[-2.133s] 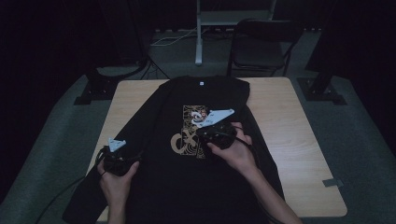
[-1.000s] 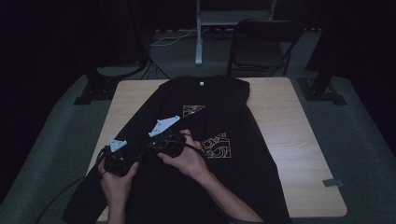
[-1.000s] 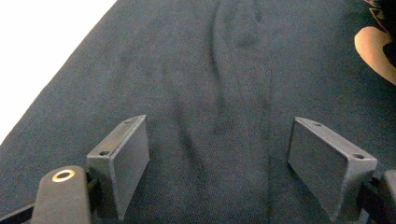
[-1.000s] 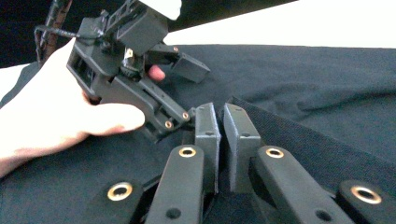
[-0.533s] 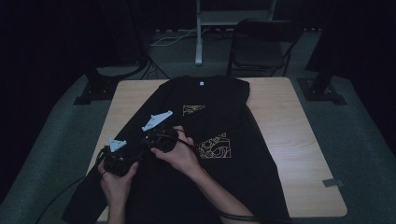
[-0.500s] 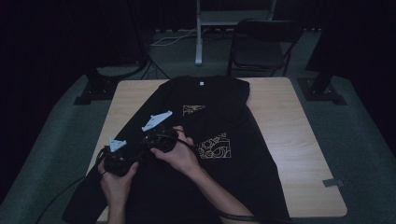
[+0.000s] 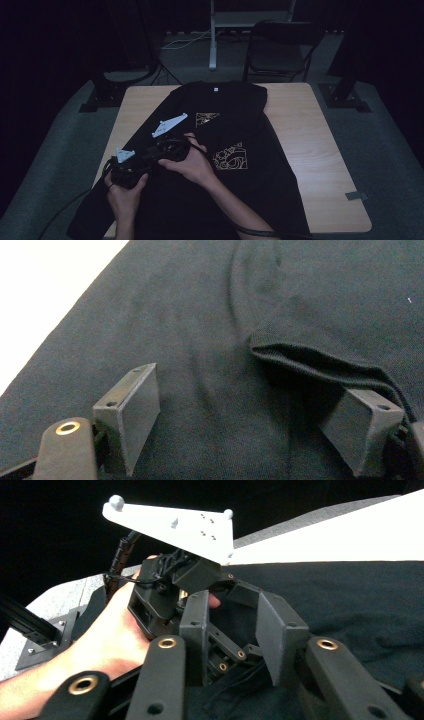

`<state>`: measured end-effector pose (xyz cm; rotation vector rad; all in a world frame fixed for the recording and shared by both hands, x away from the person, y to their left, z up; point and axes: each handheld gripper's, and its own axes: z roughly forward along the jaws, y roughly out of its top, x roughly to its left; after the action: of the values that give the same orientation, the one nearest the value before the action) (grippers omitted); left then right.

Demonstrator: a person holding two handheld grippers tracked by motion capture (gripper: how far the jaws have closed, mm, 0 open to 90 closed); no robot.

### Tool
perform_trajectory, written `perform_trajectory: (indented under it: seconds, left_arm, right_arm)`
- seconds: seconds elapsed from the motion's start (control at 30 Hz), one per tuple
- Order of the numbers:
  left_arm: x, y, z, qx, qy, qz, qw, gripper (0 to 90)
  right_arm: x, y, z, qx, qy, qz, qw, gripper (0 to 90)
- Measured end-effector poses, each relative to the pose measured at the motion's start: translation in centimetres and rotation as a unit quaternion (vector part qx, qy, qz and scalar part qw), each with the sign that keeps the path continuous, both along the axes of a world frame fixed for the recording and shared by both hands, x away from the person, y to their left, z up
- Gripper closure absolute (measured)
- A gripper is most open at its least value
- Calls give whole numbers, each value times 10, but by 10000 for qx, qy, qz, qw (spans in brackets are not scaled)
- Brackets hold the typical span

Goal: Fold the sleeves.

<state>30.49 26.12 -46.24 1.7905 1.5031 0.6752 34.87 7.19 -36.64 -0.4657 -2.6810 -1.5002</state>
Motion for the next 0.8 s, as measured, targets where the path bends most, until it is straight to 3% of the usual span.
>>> perform_trajectory:
  seconds: [0.27,0.43,0.8]
  left_arm:
    - [-3,1,2,78,-166,30,9998,223]
    - [-7,1,5,96,-378,72,9992,223]
    - [-16,2,12,87,-862,216,9960,223]
  right_arm:
    - [3,-7,-5,-245,-137,-99,9996,592]
    - [7,-17,-10,-245,-60,-218,9994,581]
    - [14,-39,-15,-482,-220,-519,9972,548]
